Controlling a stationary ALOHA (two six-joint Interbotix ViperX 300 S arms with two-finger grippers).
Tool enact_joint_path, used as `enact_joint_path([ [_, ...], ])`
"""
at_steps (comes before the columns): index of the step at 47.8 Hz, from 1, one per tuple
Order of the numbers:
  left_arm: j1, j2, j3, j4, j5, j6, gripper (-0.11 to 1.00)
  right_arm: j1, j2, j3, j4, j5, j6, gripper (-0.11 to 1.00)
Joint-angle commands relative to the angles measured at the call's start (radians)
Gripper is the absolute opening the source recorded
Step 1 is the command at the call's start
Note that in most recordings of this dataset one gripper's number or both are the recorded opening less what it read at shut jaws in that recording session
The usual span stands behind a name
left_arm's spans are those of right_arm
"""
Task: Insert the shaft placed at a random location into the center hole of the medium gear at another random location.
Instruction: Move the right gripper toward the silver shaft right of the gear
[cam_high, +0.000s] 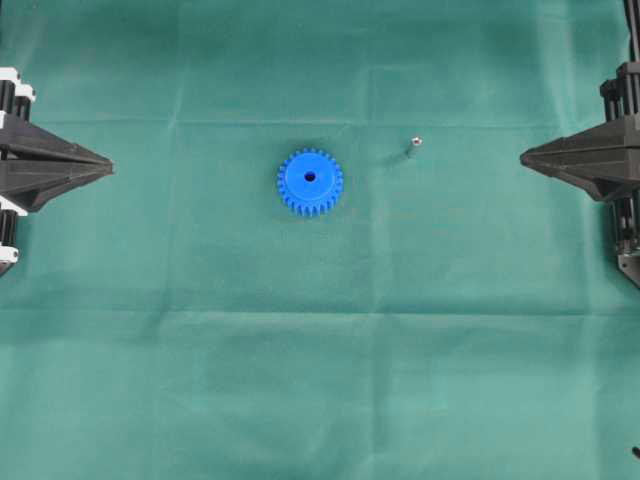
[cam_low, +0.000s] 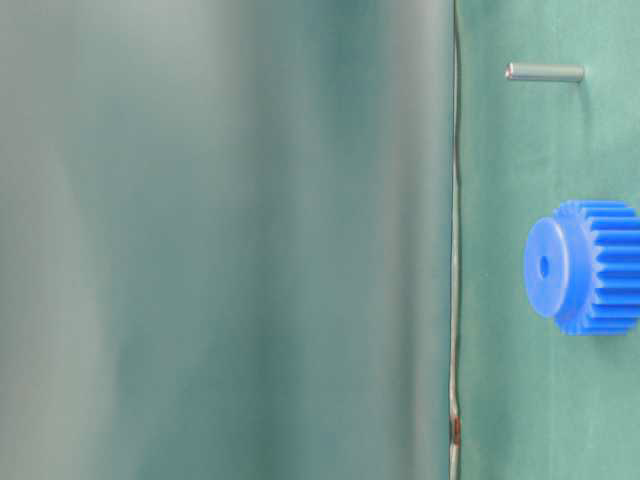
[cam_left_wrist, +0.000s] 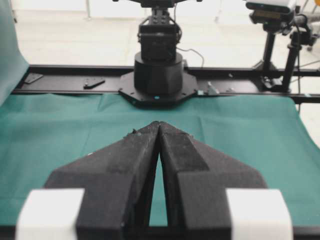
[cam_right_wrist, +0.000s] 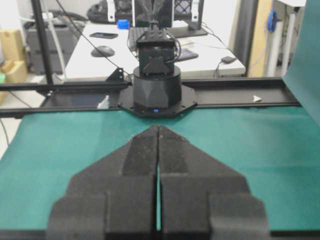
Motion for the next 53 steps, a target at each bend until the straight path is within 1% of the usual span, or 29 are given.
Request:
enact_joint_path([
  [1,0.002,0.003,-0.032,0.014,0.002,-0.002,0.03,-0.003,0.006,-0.012,0.000,-0.008,-0.017,0.01],
  [8,0.002,0.002,-0.034,0.014,0.006,-0.003,0.03,-0.020,0.018,-0.028,0.002,0.028,-0.014,0.01],
  [16,0.002,0.002,-0.034,0.014,0.009,-0.003,0.03,-0.064,0.066,-0.026,0.009,0.041,-0.011,0.01],
  [26,0.002,0.002,-0.032,0.014,0.012,-0.003,0.03,-0.133,0.170,-0.018,0.025,0.021,-0.011,0.01],
  [28,0.002,0.002,-0.032,0.014,0.014,-0.002,0.03,-0.149,0.207,-0.017,0.031,0.011,-0.011,0.03],
  [31,0.000,0.003,-0.032,0.014,0.014,-0.003,0.03,-0.167,0.262,-0.018,0.035,0.000,-0.011,0.10],
  [34,0.002,0.003,-0.032,0.014,0.014,-0.002,0.03,-0.186,0.324,-0.025,0.035,-0.012,-0.011,0.25],
  [36,0.000,0.005,-0.032,0.015,0.014,-0.002,0.03,-0.198,0.370,-0.029,0.035,-0.023,-0.011,0.35],
  [42,0.002,0.005,-0.032,0.014,0.017,-0.002,0.03,-0.233,0.534,-0.048,0.035,-0.071,-0.011,0.72],
  [45,0.000,0.003,-0.031,0.014,0.018,-0.002,0.03,-0.242,0.603,-0.060,0.037,-0.092,-0.012,0.87],
  [46,0.002,0.003,-0.032,0.014,0.021,-0.003,0.03,-0.244,0.627,-0.063,0.035,-0.098,-0.014,0.90],
  [47,0.000,0.003,-0.032,0.014,0.025,-0.003,0.03,-0.247,0.649,-0.067,0.035,-0.103,-0.015,0.90],
  [53,0.002,0.005,-0.031,0.014,0.029,-0.003,0.03,-0.268,0.756,-0.086,0.037,-0.126,-0.015,0.87],
])
